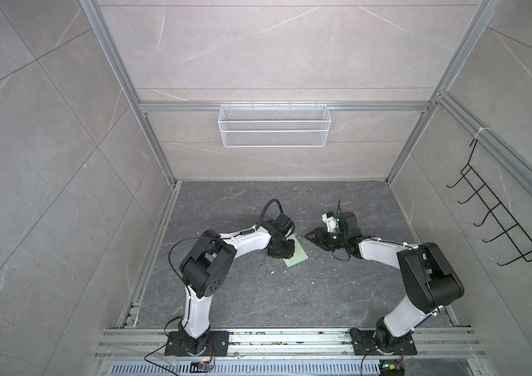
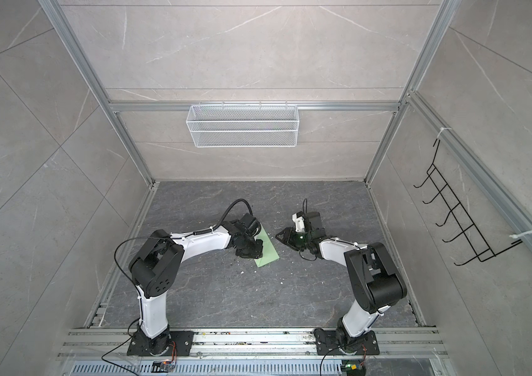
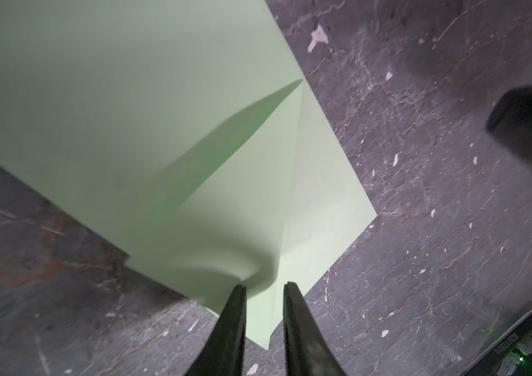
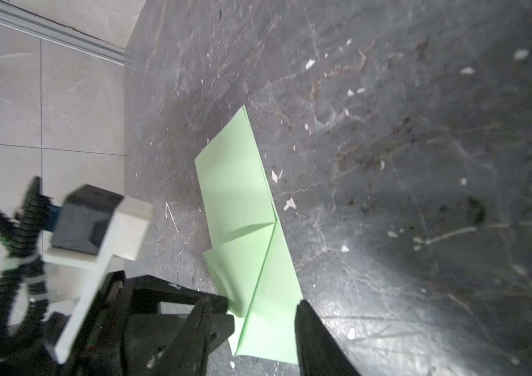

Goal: Fold a paper plane with a square sheet of paper (pick it up from the middle)

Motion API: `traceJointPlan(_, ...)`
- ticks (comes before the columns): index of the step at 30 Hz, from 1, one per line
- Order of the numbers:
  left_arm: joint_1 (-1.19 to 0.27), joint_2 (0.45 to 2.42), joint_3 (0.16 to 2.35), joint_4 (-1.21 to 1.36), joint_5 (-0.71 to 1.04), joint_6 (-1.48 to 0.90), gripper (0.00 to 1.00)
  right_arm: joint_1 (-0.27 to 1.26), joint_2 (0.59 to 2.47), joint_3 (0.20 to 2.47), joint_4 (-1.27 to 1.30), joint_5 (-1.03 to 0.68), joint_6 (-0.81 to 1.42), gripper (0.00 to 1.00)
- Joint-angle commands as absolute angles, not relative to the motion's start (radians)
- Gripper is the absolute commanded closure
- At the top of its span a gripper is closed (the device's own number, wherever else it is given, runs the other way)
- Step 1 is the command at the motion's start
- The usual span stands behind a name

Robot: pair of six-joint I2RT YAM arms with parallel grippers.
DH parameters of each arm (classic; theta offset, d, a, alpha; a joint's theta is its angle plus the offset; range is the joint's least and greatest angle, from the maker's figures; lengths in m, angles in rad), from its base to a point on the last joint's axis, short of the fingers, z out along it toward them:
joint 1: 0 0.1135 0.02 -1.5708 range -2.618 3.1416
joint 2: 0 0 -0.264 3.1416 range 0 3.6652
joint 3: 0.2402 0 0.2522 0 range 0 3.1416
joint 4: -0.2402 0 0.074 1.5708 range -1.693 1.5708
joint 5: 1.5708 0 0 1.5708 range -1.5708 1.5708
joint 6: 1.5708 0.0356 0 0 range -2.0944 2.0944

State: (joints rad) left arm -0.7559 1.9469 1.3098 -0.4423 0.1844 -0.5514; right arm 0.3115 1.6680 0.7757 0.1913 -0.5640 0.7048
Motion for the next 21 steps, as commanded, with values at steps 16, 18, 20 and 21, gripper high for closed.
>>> traceJointPlan(16,-0.692,2.006,1.348,-0.44,0.119,-0.562,0.9,0.423,1.834,0.814,0.293,-0.629,0.789,0.63)
traceJointPlan(18,-0.692,2.009,1.344,-0.443,0.115,-0.561,0.91,0.425,1.847,0.827,0.302,-0.634,0.794,0.64)
traceJointPlan(20,-0.69,2.01,1.335,-0.442,0.113,-0.563,0.92,0.425,1.859,0.837,0.314,-0.641,0.805,0.65)
traceJointPlan(21,-0.691,2.012,1.331,-0.442,0.111,-0.563,0.93,0.425,1.866,0.84,0.316,-0.641,0.811,0.66)
